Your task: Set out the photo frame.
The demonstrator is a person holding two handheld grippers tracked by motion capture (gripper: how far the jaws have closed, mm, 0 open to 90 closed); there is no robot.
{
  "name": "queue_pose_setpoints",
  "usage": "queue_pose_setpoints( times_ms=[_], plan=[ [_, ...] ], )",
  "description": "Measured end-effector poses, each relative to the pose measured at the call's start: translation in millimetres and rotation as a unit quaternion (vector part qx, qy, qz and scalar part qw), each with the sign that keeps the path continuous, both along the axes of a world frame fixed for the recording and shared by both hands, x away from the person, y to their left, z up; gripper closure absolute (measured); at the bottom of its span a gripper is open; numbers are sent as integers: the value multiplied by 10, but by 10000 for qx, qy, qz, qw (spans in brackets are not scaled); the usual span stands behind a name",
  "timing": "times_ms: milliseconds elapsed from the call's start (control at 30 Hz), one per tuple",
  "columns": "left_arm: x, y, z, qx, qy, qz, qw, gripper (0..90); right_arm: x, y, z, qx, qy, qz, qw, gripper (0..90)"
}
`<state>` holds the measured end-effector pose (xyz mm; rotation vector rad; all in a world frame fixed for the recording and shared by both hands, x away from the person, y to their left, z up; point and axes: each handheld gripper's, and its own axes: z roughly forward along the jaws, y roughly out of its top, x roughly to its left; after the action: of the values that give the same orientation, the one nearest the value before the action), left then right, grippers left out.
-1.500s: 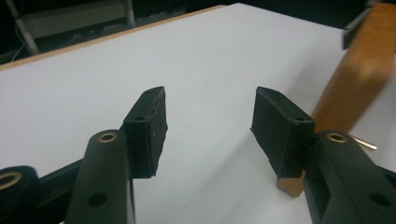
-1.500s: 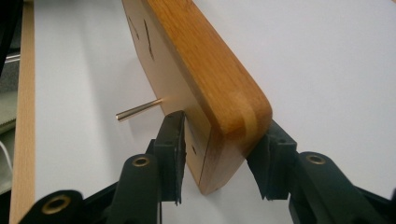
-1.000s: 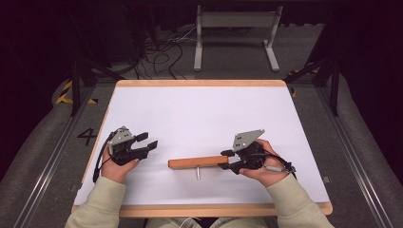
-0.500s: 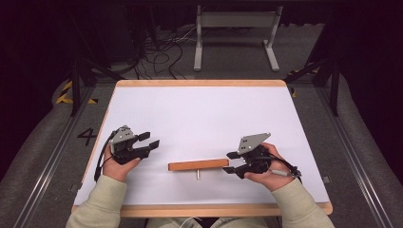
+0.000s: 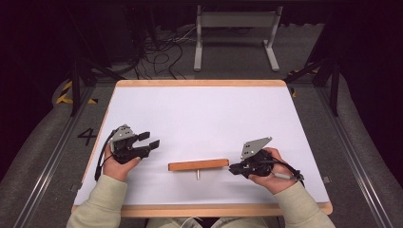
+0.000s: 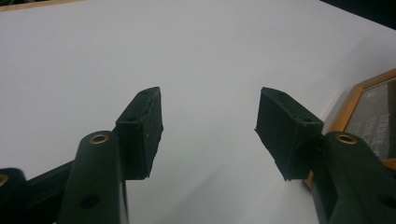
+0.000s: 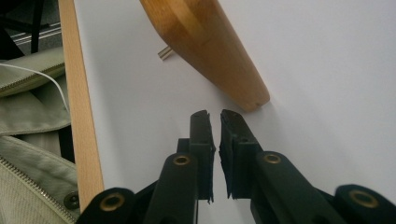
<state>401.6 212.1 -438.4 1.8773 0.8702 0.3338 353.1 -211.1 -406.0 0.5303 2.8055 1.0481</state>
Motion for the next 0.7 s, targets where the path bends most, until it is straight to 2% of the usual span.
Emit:
queue_pose_setpoints(
  times_ms=[167, 333, 467, 533, 700],
  plan=[
    [5, 7, -3, 57, 60, 26, 10000, 385, 14, 38, -78, -17, 121, 59, 9999, 895],
    [15, 16, -3, 79, 54, 37, 9999, 375, 33, 86, -142, 16, 199, 87, 9998, 900],
    [1, -2, -7, 62, 120, 64, 9999, 367, 52, 112, -201, 42, 275, 29, 9996, 900],
    [9, 2, -9, 123, 64, 63, 9999, 350, 58, 133, -219, 84, 305, 2, 9995, 900],
    [-3, 6, -12, 137, 96, 45, 9999, 337, 86, 178, -255, 187, 296, -137, 9993, 900]
  ],
)
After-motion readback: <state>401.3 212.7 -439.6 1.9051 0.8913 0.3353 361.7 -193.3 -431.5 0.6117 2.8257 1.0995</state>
